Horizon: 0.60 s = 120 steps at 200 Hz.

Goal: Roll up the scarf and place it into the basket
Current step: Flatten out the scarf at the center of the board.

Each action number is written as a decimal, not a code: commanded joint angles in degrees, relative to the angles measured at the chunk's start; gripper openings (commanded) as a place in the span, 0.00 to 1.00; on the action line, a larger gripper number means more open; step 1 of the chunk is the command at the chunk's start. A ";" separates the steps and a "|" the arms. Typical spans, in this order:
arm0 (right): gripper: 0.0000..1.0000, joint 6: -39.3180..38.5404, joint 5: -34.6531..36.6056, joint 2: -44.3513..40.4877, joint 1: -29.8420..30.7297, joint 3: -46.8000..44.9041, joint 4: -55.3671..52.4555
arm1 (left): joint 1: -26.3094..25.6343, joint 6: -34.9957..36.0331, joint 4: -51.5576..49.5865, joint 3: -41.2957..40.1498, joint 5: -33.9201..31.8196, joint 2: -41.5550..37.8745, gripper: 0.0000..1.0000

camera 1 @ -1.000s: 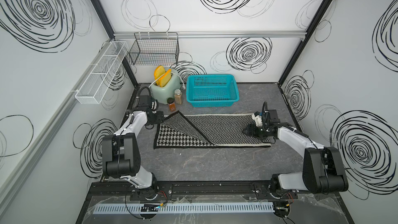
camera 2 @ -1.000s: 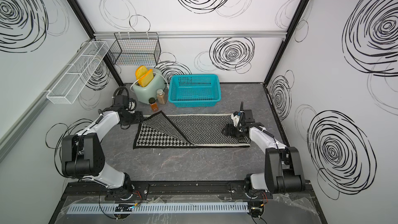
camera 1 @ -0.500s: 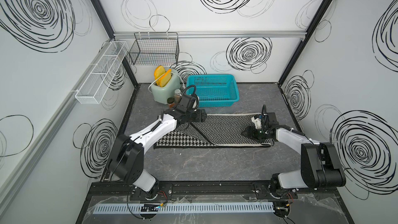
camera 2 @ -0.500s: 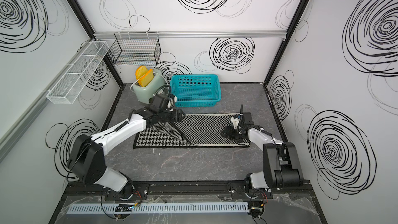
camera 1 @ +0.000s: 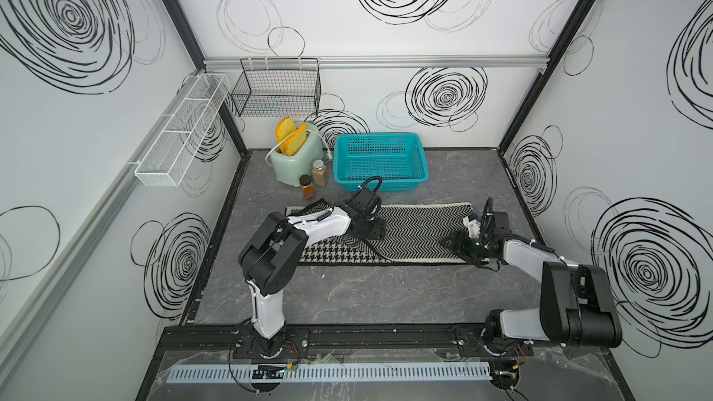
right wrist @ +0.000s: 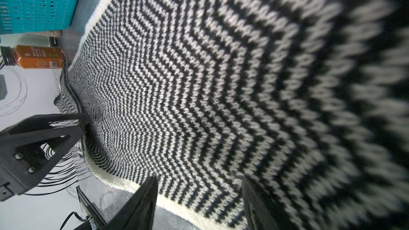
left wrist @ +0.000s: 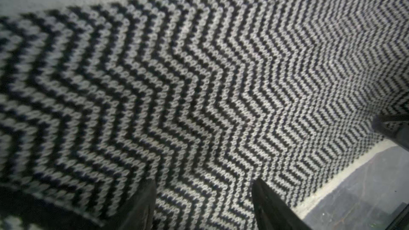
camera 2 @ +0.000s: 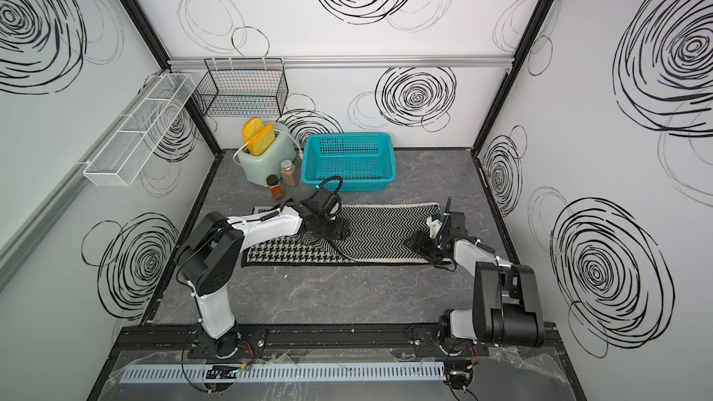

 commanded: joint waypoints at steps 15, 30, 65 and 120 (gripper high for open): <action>0.65 0.01 0.93 -0.26 -1.97 -1.26 -0.43 | -0.04 0.94 -7.07 -5.50 -5.75 -6.08 0.72; 0.65 0.00 0.67 -0.79 -2.36 -1.27 -0.54 | 0.45 -0.57 -8.43 -9.99 -5.95 -10.30 0.72; 0.65 -0.26 0.70 -1.36 -2.56 -0.49 -1.02 | 3.76 -2.72 -12.93 -17.08 -5.21 -21.62 0.72; 0.65 -0.24 0.57 -0.53 -2.61 -1.25 0.23 | 3.93 -1.36 -16.19 -1.89 -3.36 -19.76 0.72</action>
